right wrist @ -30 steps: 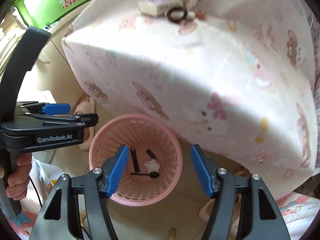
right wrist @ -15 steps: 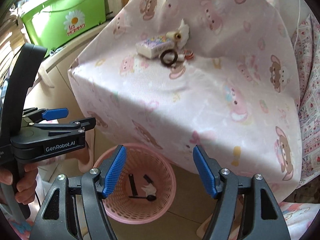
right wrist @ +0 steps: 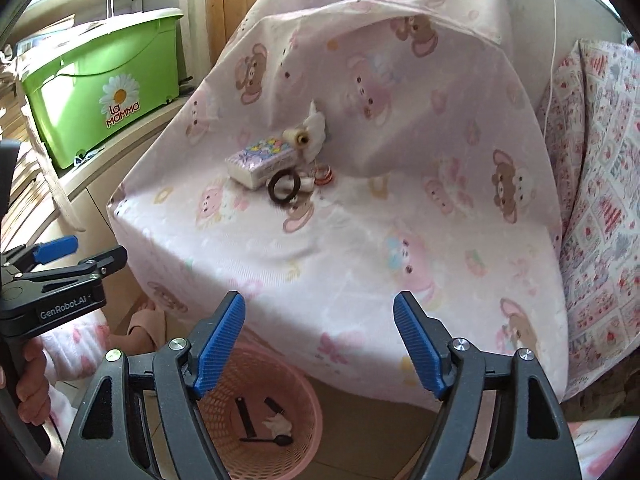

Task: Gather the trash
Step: 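Raise both open grippers back toward the items on the seat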

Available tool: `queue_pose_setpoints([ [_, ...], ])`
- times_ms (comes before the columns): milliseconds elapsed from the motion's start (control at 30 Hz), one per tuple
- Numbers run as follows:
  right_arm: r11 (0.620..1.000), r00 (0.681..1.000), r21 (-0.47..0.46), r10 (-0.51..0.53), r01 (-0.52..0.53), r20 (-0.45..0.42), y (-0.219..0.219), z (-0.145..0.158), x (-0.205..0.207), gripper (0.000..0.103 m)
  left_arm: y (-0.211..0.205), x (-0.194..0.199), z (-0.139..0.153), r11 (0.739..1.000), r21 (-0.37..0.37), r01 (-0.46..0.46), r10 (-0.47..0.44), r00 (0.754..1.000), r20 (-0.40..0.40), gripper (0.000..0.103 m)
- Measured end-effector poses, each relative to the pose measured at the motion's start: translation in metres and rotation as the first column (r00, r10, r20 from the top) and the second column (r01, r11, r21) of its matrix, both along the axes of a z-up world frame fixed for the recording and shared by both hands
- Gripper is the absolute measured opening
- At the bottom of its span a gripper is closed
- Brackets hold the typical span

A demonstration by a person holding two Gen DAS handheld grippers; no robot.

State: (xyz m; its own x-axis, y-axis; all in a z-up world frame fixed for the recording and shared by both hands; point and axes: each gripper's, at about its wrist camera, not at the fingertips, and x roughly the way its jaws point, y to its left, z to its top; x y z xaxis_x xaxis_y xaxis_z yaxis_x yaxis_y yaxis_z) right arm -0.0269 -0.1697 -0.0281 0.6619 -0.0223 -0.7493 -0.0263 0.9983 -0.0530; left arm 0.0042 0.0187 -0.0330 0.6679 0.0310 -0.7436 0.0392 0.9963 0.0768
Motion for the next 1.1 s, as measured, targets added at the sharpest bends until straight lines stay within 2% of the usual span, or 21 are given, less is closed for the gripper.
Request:
queue_pose_setpoints([
  [67,1.0,1.0,-0.001,0.016,-0.016,0.022,-0.004,0.01,0.006,0.078,-0.001,0.002,0.015,1.0,-0.015,0.012,-0.011,0.999,0.039,0.085],
  [167,1.0,0.998,-0.014,0.001,-0.001,0.069,-0.01,0.028,0.015,0.078,-0.001,0.011,0.039,1.0,-0.018,0.014,-0.012,0.996,0.089,0.087],
  [300,0.998,0.991,0.046,-0.037,0.031,0.128,-0.025,0.055,0.032,0.079,-0.006,0.028,0.07,0.999,-0.026,0.025,-0.021,0.989,0.147,0.088],
  [367,0.997,0.983,0.047,-0.064,0.056,0.171,-0.033,0.067,0.042,0.079,-0.008,0.037,0.085,0.999,-0.034,0.038,-0.031,0.983,0.179,0.09],
  [467,0.998,0.981,0.064,-0.013,0.001,0.194,-0.043,0.077,0.059,0.086,-0.012,0.049,0.102,0.998,-0.033,0.053,-0.043,0.969,0.244,0.097],
  [533,0.998,0.98,0.064,-0.026,0.014,0.199,-0.051,0.076,0.067,0.086,-0.013,0.056,0.106,0.998,-0.021,0.054,-0.046,0.962,0.269,0.1],
  [600,0.997,0.977,0.058,-0.069,0.059,0.201,-0.06,0.069,0.072,0.086,-0.013,0.061,0.101,0.999,-0.019,0.042,-0.035,0.965,0.261,0.101],
  [700,0.996,0.981,0.049,-0.08,0.073,0.175,-0.068,0.049,0.077,0.086,-0.009,0.067,0.079,0.999,-0.025,0.033,-0.027,0.977,0.213,0.101],
  [900,0.996,0.995,0.065,-0.058,0.052,0.082,-0.069,0.016,0.086,0.086,-0.014,0.077,0.03,0.998,0.011,0.055,-0.056,0.992,0.115,0.1],
  [1000,0.996,0.998,0.082,-0.024,0.019,0.058,-0.06,0.005,0.09,0.086,-0.015,0.081,0.021,0.998,-0.002,0.067,-0.066,0.995,0.081,0.098],
  [1100,0.996,0.998,0.088,0.025,-0.029,0.049,-0.046,-0.002,0.094,0.082,-0.011,0.082,0.023,0.998,0.013,0.058,-0.059,0.993,0.102,0.098],
])
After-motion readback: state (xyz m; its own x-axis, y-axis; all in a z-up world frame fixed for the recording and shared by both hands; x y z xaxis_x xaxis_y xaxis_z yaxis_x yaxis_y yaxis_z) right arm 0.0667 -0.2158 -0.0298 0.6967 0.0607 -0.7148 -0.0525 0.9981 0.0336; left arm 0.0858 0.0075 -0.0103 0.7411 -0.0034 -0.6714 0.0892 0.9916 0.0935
